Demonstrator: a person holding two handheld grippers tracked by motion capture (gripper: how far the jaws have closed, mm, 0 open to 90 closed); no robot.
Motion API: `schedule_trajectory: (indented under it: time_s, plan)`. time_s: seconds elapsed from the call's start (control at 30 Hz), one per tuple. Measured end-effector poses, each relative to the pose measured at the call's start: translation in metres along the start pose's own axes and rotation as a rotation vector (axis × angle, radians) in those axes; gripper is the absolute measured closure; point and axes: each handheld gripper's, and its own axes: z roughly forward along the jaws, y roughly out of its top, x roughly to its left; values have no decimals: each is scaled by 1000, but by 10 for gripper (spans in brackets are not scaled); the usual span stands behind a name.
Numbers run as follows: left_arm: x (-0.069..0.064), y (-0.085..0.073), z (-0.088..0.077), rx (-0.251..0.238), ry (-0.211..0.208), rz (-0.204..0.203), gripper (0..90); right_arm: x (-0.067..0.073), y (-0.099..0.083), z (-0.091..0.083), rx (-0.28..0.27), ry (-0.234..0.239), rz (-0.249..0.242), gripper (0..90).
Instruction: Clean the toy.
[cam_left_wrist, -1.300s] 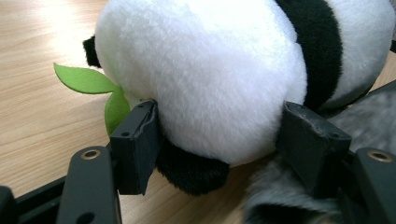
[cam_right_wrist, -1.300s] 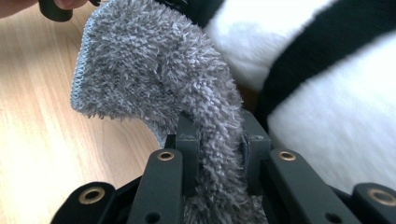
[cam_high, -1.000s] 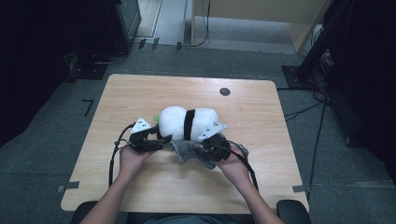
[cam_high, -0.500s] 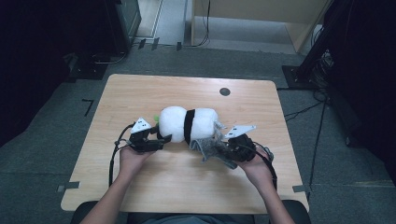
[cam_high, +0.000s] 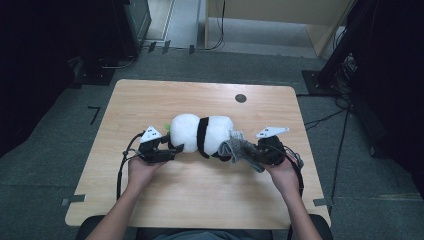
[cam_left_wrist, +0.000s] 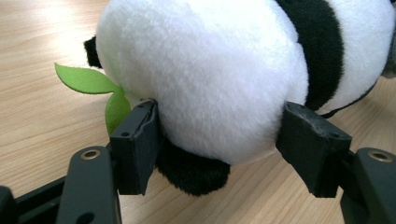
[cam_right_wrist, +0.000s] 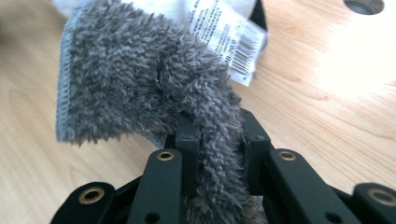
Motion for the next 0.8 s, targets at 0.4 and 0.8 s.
schedule_trajectory:
  time_s: [0.4, 0.8]
  plan:
    - [-1, 3, 2, 12, 12, 6, 378, -16, 16, 20, -30, -24, 8, 747]
    - [-2, 3, 2, 25, 14, 2, 467, -35, 23, 34, -43, -20, 53, 747]
